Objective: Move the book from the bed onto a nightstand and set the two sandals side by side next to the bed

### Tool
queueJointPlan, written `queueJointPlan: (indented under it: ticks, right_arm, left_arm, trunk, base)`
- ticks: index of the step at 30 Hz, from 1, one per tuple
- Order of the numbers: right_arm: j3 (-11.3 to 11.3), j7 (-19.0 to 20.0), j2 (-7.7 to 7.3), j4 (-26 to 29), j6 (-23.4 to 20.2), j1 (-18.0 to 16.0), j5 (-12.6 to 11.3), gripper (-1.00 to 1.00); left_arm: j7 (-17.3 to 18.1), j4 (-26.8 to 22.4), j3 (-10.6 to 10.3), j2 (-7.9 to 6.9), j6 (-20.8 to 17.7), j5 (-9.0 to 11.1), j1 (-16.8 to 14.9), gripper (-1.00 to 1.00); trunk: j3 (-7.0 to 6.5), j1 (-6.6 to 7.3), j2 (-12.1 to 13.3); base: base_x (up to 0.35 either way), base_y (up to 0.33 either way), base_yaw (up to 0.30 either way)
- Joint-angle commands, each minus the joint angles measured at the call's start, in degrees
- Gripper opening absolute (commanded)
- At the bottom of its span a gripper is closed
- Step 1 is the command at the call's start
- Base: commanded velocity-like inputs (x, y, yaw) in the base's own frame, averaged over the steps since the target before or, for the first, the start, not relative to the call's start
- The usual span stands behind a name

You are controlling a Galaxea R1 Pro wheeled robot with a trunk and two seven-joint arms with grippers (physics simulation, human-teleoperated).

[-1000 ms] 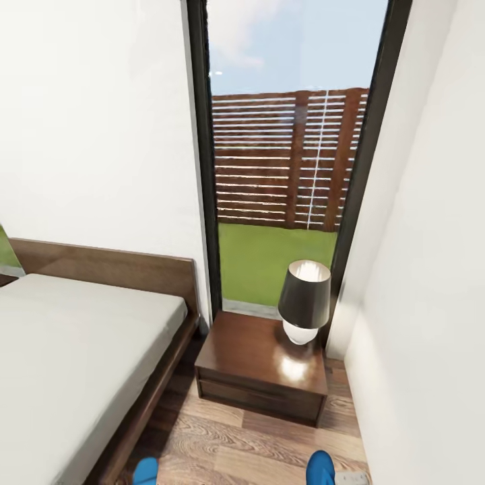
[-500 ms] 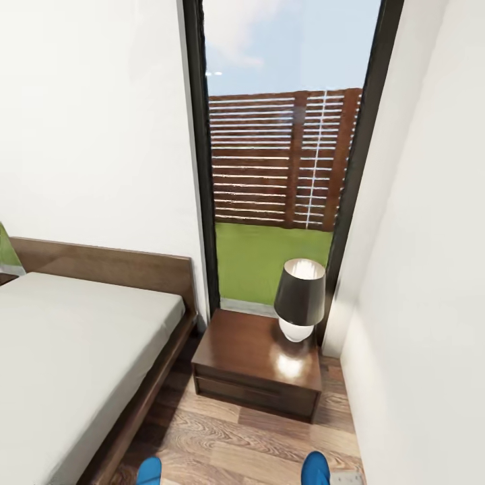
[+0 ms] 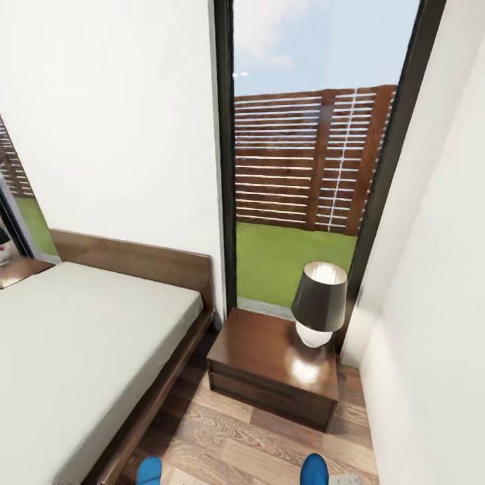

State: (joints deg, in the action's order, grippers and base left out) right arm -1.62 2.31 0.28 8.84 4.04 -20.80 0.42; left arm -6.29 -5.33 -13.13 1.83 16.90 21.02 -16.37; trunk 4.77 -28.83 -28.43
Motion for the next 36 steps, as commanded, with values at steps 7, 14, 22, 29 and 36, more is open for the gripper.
queueJointPlan:
  ticks: [7,14,22,29,36]
  right_arm:
    - [-0.4,0.1,-0.02,0.0,0.2,0.0,0.0,-1.00]
    - [-0.5,0.1,-0.02,0.0,0.2,0.0,0.0,-1.00]
    - [-0.5,0.1,-0.03,0.0,0.2,-0.1,0.0,-1.00]
    - [-0.5,0.1,-0.08,0.0,0.2,0.0,0.0,-1.00]
    - [-0.4,0.1,-0.11,0.0,0.2,-0.1,0.0,-1.00]
  left_arm:
    - [-0.3,0.1,-0.5,0.01,0.2,0.3,-0.1,-1.00]
    - [-0.3,0.1,-0.5,0.03,0.2,0.3,-0.1,-1.00]
    - [-0.3,0.1,-0.5,0.05,0.2,0.3,-0.1,-1.00]
    - [-0.3,0.1,-0.5,0.05,0.2,0.3,-0.1,-1.00]
    - [-0.3,0.1,-0.5,0.04,0.2,0.3,-0.1,-1.00]
  trunk:
    - [0.11,-0.02,-0.1]
    - [0.11,-0.02,-0.1]
    - [0.11,-0.02,-0.1]
    - [0.11,-0.02,-0.1]
    - [0.11,-0.02,-0.1]
  base:
    - [0.000,-0.030,0.280]
    - [0.000,-0.121,0.281]
    - [0.000,-0.028,0.280]
    - [-0.008,-0.012,0.202]
    - [-0.032,-0.018,0.046]
